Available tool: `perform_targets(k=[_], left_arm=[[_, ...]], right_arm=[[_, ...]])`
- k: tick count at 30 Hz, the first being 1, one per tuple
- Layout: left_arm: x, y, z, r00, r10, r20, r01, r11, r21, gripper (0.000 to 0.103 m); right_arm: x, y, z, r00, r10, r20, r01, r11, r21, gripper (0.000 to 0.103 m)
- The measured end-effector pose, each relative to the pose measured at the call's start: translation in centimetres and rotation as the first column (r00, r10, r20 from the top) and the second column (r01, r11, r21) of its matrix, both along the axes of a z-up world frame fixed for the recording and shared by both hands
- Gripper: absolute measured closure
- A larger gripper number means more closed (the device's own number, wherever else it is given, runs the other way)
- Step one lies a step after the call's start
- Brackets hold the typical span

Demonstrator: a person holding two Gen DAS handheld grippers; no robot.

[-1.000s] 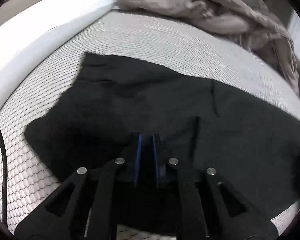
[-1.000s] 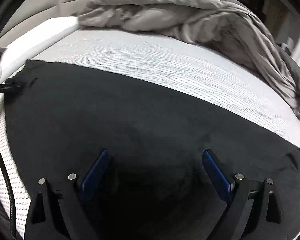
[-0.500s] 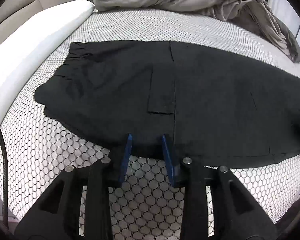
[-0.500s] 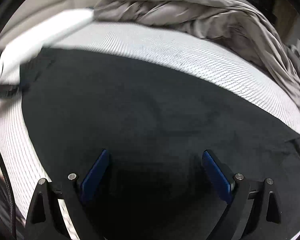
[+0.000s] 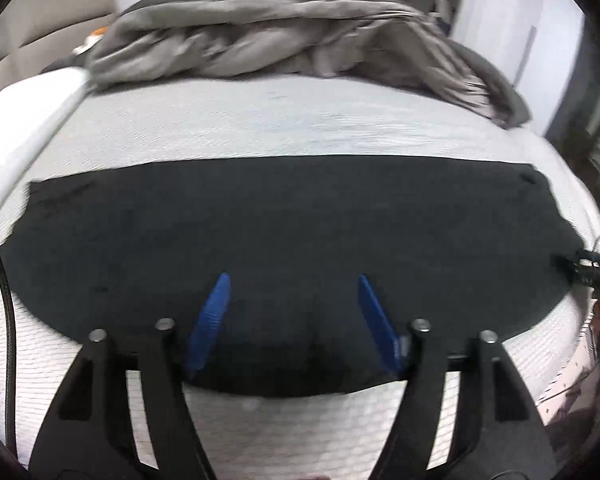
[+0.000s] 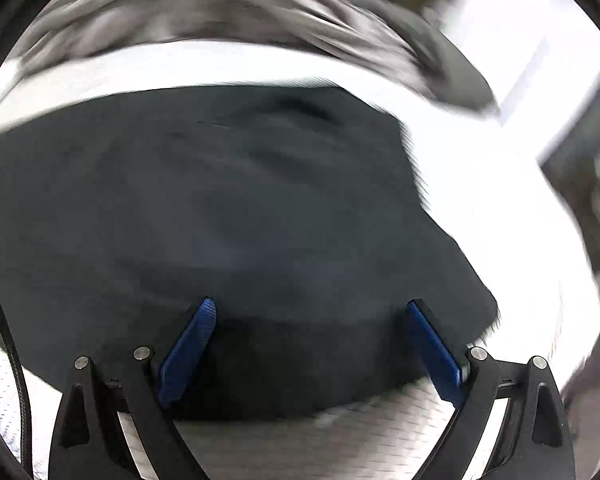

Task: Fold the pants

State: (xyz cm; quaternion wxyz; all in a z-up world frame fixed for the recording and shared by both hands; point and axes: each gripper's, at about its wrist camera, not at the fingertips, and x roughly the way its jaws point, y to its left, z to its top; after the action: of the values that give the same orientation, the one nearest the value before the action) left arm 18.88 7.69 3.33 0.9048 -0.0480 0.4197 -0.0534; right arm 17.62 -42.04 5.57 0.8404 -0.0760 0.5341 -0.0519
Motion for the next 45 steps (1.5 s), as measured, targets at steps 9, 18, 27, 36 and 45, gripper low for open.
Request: perform_targets(k=[9, 18, 27, 36, 45], left_arm=[[0.5, -14.8, -1.4, 0.972, -0.235, -0.021, 0.234, 0.971, -0.049, 0.001], [-0.9, -23.5, -6.1, 0.907, -0.401, -0.126, 0.414, 0.905, 0.098, 0.001], [0.7, -18.2, -3.8, 0.938, -0.338, -0.074, 0.333, 0.94, -0.076, 0.001], [3.1, -5.4, -1.5, 1.0, 0.021, -0.023, -0.025, 0.976, -0.218, 0.001], [4.7, -1.6, -1.9, 0.998, 0.017, -0.054, -0.035, 0.932, -0.362, 0.005]], right_arm=[[-3.0, -10.7, 2.5, 0.962, -0.271, 0.003, 0.215, 0.769, 0.602, 0.01], [1.0, -11.9, -0.9, 0.918, -0.384, 0.097, 0.165, 0.594, 0.787, 0.02], [5.7, -4.1, 5.8, 0.917, -0.26, 0.304, 0.072, 0.855, 0.514, 0.086], [5.8, 19.2, 8.2, 0.805, 0.538, 0.251, -0.547, 0.509, 0.664, 0.025], [4.2, 14.6, 7.1, 0.863, 0.452, 0.225, -0.504, 0.757, 0.416, 0.023]])
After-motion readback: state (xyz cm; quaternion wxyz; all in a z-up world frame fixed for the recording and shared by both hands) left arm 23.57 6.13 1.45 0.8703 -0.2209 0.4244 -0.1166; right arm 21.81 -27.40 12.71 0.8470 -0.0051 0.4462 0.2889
